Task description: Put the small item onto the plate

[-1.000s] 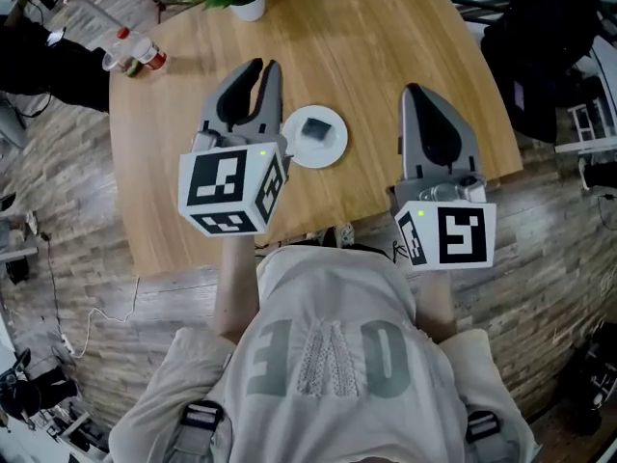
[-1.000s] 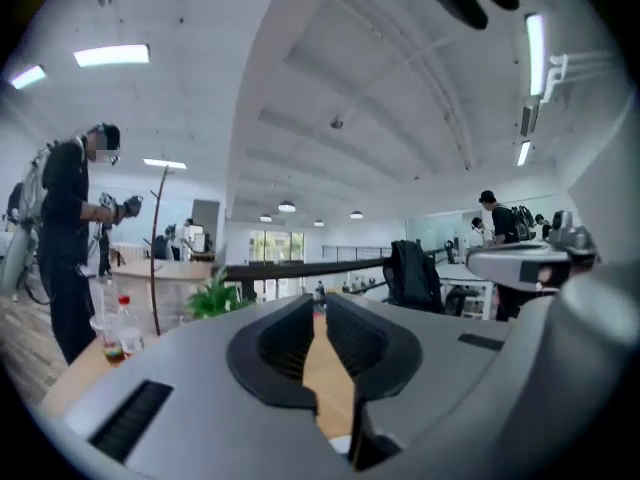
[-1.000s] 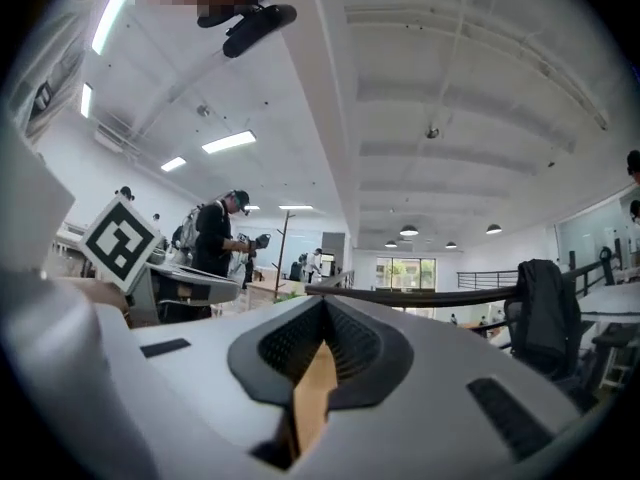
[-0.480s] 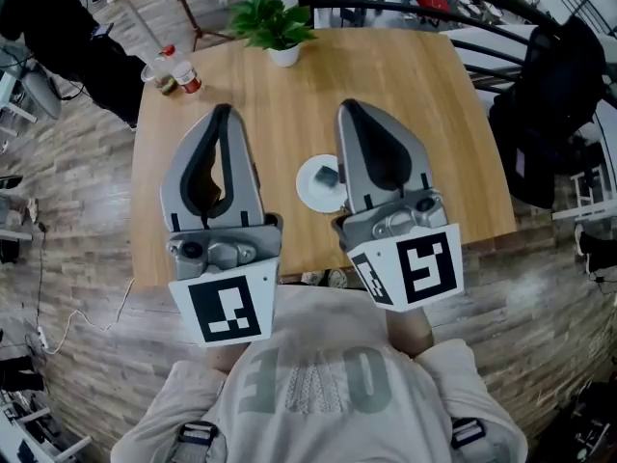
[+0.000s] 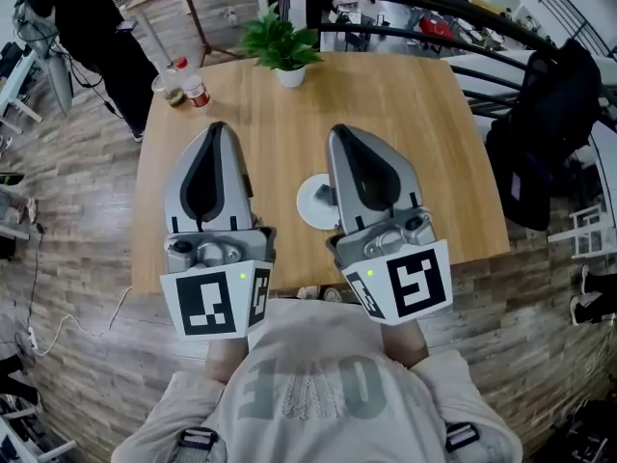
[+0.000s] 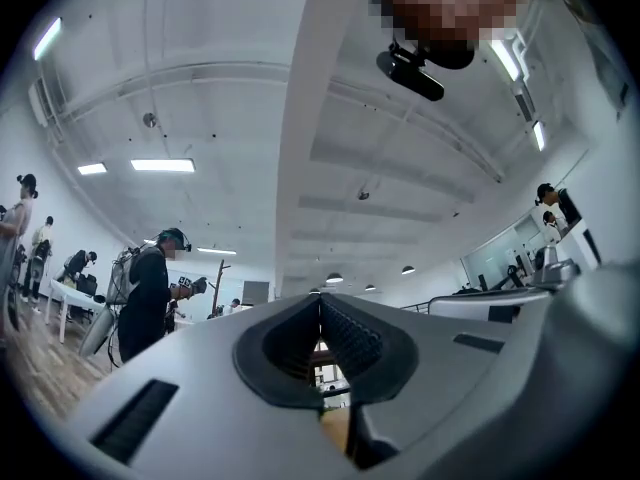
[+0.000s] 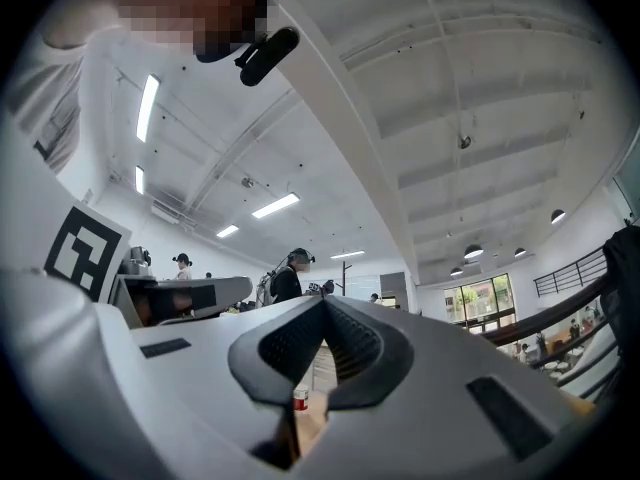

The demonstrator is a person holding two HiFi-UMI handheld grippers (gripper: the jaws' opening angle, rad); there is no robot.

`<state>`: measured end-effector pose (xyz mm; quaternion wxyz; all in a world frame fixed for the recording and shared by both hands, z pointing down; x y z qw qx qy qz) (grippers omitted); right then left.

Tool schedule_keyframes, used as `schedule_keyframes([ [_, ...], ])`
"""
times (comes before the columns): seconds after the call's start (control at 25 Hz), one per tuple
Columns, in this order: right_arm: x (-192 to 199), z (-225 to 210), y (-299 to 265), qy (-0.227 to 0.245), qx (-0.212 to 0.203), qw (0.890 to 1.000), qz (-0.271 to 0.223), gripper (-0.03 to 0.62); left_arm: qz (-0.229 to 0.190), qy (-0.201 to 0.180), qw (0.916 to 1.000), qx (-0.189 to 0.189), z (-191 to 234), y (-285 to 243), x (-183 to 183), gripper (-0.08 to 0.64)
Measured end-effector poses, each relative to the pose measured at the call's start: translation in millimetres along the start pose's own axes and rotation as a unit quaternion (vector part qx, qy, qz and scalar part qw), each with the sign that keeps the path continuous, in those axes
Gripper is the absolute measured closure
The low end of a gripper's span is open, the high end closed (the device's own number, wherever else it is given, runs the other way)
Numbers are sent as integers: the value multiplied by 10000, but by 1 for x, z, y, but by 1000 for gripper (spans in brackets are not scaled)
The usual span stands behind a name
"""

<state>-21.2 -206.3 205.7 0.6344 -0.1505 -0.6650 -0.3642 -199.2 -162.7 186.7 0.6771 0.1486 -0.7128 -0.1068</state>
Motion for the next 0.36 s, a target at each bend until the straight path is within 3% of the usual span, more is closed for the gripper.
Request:
schedule_keyframes([
  [0.36, -2, 2, 10, 37, -229, 9997, -55, 575, 182, -326, 9984, 429, -24, 1, 5, 551],
])
Point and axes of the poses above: the fingertips, and each gripper's own axes: y backward along the fingers, z to its left, x out of its underside, the point moved 9 cm from there along y, backward along the fingers
